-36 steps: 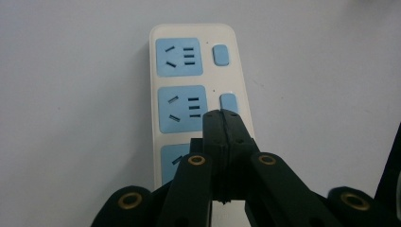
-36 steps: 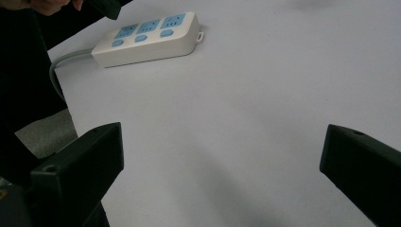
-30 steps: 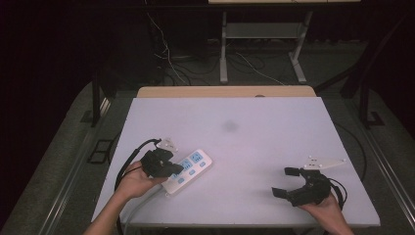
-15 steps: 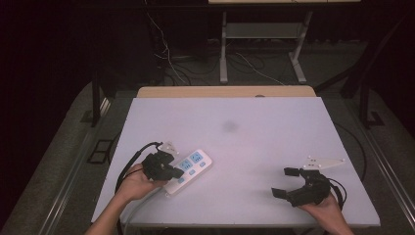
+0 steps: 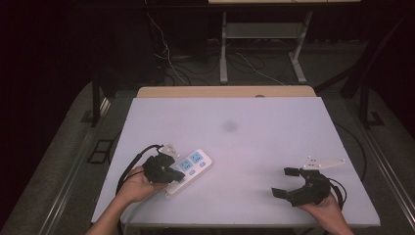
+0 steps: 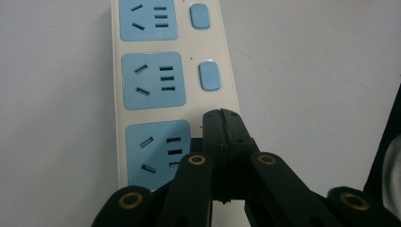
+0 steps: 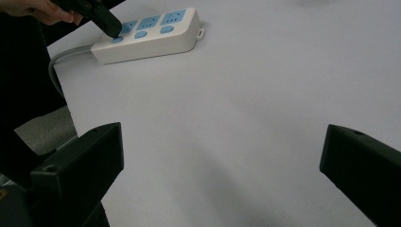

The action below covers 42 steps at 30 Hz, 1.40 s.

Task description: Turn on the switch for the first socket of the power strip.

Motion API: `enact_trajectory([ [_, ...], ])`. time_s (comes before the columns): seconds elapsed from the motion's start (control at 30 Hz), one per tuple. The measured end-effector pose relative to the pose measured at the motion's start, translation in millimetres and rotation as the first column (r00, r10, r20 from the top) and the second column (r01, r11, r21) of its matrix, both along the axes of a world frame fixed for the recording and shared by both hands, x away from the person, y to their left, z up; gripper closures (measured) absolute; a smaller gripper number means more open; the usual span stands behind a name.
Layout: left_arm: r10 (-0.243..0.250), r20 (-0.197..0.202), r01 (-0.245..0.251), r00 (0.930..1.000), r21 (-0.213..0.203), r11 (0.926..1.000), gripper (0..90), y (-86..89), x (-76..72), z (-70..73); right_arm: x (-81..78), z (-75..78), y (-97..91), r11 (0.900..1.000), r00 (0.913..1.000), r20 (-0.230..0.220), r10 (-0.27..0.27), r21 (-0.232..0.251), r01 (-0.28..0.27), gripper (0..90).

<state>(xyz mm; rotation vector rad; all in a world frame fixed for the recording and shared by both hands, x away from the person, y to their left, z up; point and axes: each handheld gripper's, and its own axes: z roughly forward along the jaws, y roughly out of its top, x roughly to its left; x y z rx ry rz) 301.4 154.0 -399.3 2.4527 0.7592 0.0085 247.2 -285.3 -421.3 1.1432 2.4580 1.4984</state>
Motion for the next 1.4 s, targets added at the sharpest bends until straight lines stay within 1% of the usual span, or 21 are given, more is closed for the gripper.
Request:
enact_trajectory([
  [0.07,0.014,-0.003,-0.014,0.9999,-0.009,0.9999,89.3,1.2,-0.8,-1.0,-0.1,0.1,-0.1,1.0,1.0,-0.001,-0.003,0.0,0.003,0.0],
  [0.2,0.02,-0.001,-0.02,0.9998,-0.006,0.9998,89.5,0.8,-1.5,-1.9,-0.3,0.2,-0.4,1.0,1.0,0.001,-0.005,0.001,0.005,0.0],
  [0.27,0.014,0.008,-0.014,0.9999,0.009,0.9999,89.5,-1.3,-2.5,-1.8,-0.3,0.2,-0.6,1.0,1.0,0.001,-0.008,0.002,0.008,0.0],
  [0.33,0.016,0.003,-0.016,0.9999,0.019,0.9997,89.6,-2.1,-1.7,-1.8,-0.2,0.6,-1.3,0.9999,0.9999,0.006,-0.01,0.003,0.01,0.0],
  [0.37,0.026,-0.001,-0.026,0.9997,0.018,0.9995,89.6,-3.1,-1.8,-2.0,-0.2,0.9,-1.8,0.9999,0.9999,0.008,-0.011,0.003,0.011,0.0],
  [0.47,0.038,-0.001,-0.037,0.9993,0.035,0.9987,89.6,-5.8,-2.3,-1.8,-0.6,1.4,-3.0,0.9998,0.9997,0.013,-0.02,0.006,0.02,0.0],
  [0.53,0.051,-0.006,-0.051,0.9987,0.029,0.9983,89.6,-5.0,-2.6,-2.2,-0.8,1.7,-3.4,0.9997,0.9996,0.016,-0.023,0.009,0.022,0.0],
  [0.6,0.06,0.002,-0.06,0.9982,0.02,0.998,89.6,-4.1,-4.1,-2.9,-1.0,1.9,-3.6,0.9997,0.9996,0.016,-0.024,0.009,0.024,0.0],
  [1.0,0.05,0.001,-0.05,0.9988,0.023,0.9985,89.5,-4.2,-3.2,-2.1,-0.1,1.3,-5.0,0.9995,0.9995,0.011,-0.031,0.009,0.031,0.0],
  [1.23,0.054,-0.005,-0.054,0.9985,0.014,0.9984,89.4,-3.1,-2.7,-2.5,0.6,1.1,-6.1,0.9994,0.9993,0.012,-0.034,0.007,0.034,0.0],
  [1.3,0.062,-0.01,-0.062,0.998,0.006,0.998,89.4,-2.7,-2.8,-2.9,0.6,1.1,-6.0,0.9994,0.9993,0.011,-0.035,0.007,0.035,0.0],
  [1.4,0.062,-0.01,-0.062,0.998,0.001,0.9981,89.4,-1.8,-2.7,-3.3,0.7,1.1,-6.1,0.9994,0.9993,0.011,-0.035,0.007,0.034,0.0],
])
